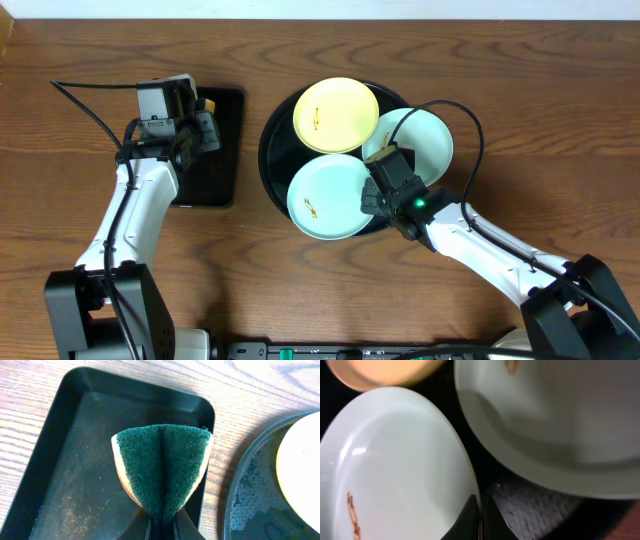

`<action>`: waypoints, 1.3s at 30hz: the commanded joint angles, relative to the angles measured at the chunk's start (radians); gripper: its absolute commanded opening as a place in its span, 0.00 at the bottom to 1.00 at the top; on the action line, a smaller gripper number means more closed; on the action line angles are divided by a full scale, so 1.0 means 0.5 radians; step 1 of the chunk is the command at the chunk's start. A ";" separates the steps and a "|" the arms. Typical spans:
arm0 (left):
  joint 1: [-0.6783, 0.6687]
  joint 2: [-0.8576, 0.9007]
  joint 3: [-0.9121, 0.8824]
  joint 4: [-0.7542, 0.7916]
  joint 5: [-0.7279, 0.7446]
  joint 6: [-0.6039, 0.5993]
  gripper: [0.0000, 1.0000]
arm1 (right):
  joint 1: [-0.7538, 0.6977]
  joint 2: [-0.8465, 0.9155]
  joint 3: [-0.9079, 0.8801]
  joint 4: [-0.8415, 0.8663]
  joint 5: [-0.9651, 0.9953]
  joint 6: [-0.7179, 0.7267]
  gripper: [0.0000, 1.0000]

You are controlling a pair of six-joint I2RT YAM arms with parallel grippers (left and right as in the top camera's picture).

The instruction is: Clean dirty plates on tray and stack at the side

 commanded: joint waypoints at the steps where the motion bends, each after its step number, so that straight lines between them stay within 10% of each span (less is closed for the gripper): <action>1: 0.008 0.018 -0.006 0.040 0.005 -0.006 0.07 | -0.011 -0.127 0.037 0.028 0.116 0.002 0.01; 9: -0.008 -0.056 -0.011 0.155 0.188 0.404 0.08 | -0.009 -0.265 0.054 0.103 0.330 -0.422 0.01; 18: -0.061 -0.246 -0.019 0.246 -0.177 0.195 0.08 | -0.009 -0.264 0.054 0.140 0.484 -0.459 0.01; 39: -0.623 -0.354 -0.138 -0.092 0.356 0.024 0.07 | 0.006 -0.047 0.044 -0.240 0.342 0.373 0.02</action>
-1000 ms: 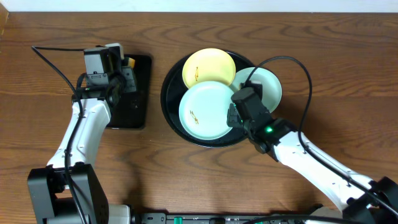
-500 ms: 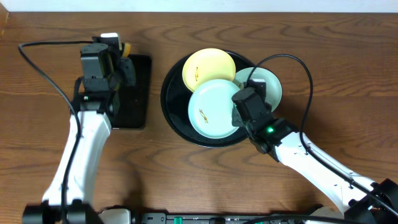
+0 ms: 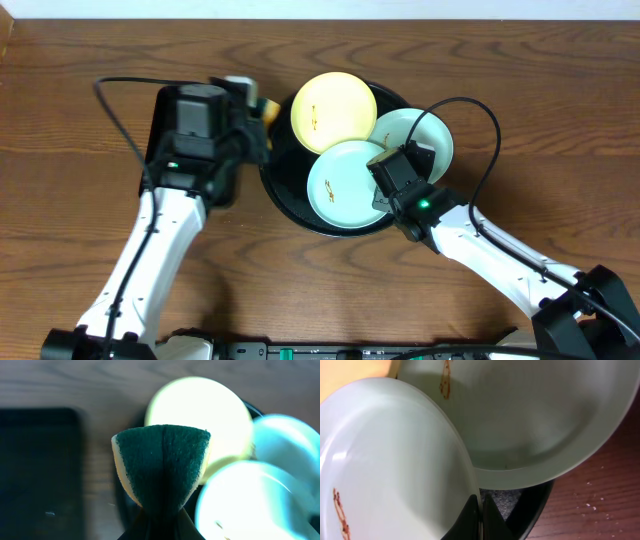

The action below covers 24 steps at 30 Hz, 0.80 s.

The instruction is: Clean dirty plates on tray and stack at the side

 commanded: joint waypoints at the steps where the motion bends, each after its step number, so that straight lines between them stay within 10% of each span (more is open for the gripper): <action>1: -0.150 0.034 -0.070 0.005 0.070 -0.036 0.07 | 0.005 0.029 0.024 -0.011 -0.059 0.129 0.02; 24: -0.546 0.043 -0.176 0.007 0.069 -0.107 0.07 | 0.007 -0.047 0.024 -0.391 -0.266 0.449 0.02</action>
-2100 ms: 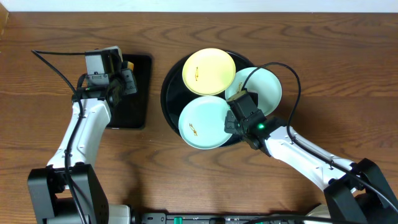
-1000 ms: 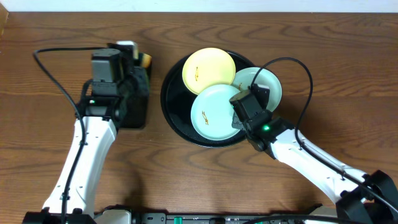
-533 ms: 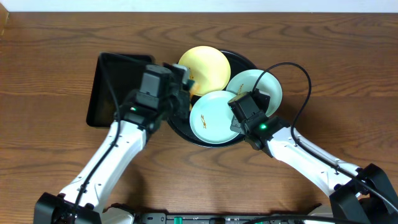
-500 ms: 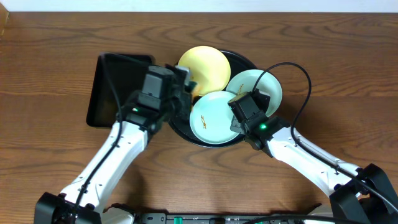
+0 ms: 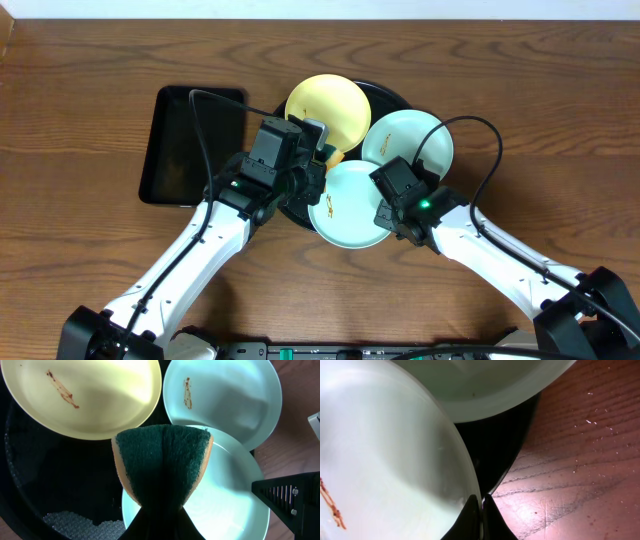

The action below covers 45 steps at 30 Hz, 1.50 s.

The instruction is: Clean dirty plates on tray and stack at the side

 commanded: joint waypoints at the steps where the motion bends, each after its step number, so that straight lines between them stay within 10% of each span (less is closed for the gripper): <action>1: 0.001 0.002 -0.009 0.002 0.023 -0.011 0.08 | 0.007 -0.031 0.024 0.022 0.092 0.117 0.01; 45: -0.004 -0.201 -0.009 -0.162 -0.058 -0.010 0.08 | 0.102 0.053 -0.001 0.220 0.166 0.262 0.02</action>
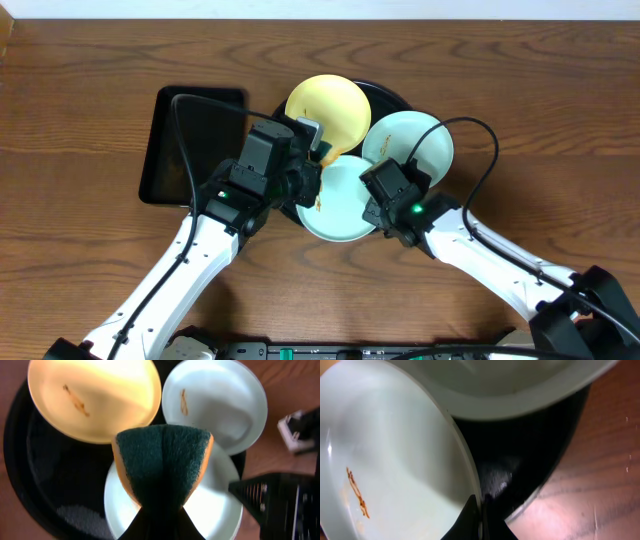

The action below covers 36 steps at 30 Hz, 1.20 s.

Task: Clean dirty plates on tray and stack at the side
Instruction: 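Scrub the stained plate surface with the sponge in the left gripper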

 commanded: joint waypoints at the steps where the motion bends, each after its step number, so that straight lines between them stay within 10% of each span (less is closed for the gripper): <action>1: -0.005 -0.003 -0.008 -0.064 -0.017 -0.008 0.07 | 0.009 0.032 0.000 0.017 0.156 0.035 0.02; 36: -0.203 0.507 -0.397 0.644 -0.039 -0.009 0.08 | 0.017 0.081 0.000 0.056 0.166 0.003 0.02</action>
